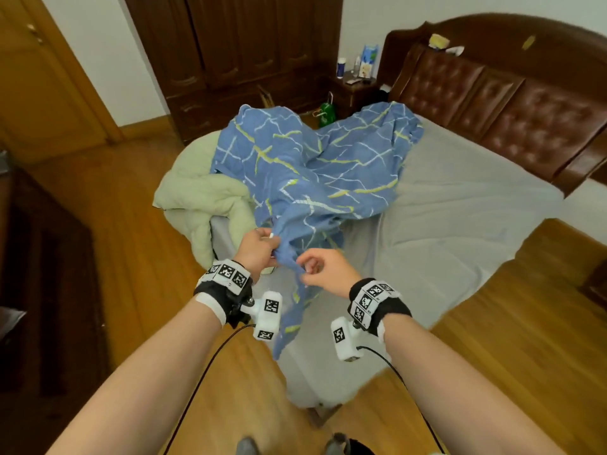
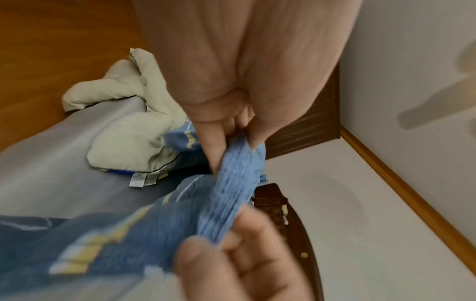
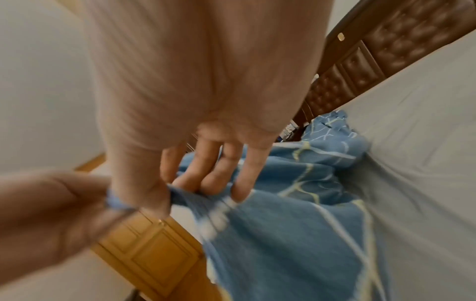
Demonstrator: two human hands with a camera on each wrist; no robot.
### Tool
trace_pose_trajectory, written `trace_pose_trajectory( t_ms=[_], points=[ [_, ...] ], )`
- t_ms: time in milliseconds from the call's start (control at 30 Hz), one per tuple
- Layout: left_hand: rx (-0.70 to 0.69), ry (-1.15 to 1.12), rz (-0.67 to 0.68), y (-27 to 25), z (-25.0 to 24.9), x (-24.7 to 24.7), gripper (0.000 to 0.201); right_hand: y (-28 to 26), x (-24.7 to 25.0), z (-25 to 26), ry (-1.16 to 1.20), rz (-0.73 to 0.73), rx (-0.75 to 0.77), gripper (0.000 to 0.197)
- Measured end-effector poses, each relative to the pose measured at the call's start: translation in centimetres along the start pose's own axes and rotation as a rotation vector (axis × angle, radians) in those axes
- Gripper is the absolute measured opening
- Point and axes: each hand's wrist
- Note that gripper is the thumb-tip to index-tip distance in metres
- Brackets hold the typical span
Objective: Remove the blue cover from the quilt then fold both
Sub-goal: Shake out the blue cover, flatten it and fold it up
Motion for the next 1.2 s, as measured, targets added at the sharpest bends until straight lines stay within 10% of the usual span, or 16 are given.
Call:
trace_pose_trajectory(
  t_ms=[233,367,500,733,933,1200],
  points=[
    [-0.038,-0.411,0.032,-3.8,-3.3,0.2,0.014,-2.7,-6.0,-1.5,0.092,-0.071,-0.259,0.121],
    [-0.031,-0.443,0.03,-4.6,-2.9,2.7,0.018,-2.0,-7.6,0.9,-0.04,-0.377,-0.354,0.03],
    [-0.044,-0.438,-0.11,-4.0,-0.4,7.1,0.022,-3.4,-5.2,0.6,-0.082,-0.414,-0.362,0.003],
    [0.264,-0.157,0.238,-7.1,5.2,2.4,0.021,-7.6,-2.7,3.9,-0.191,-0.351,-0.125,0.014],
    [-0.078,0.19,0.713,-11.7,7.5,-1.3,0.057,-8.0,-1.4,7.2,0.014,-0.238,0.025,0.026],
    [-0.142,-0.074,0.18,-12.8,5.3,-6.2,0.002,-11.3,3.6,7.0,0.403,0.154,-0.099,0.03]
  ],
)
Point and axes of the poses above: each hand's wrist, its own y-axis towards the middle knuckle, its own x-axis out of the back of the hand, z = x × y, and after that the axes turned 9 degrees about -x, right-handed
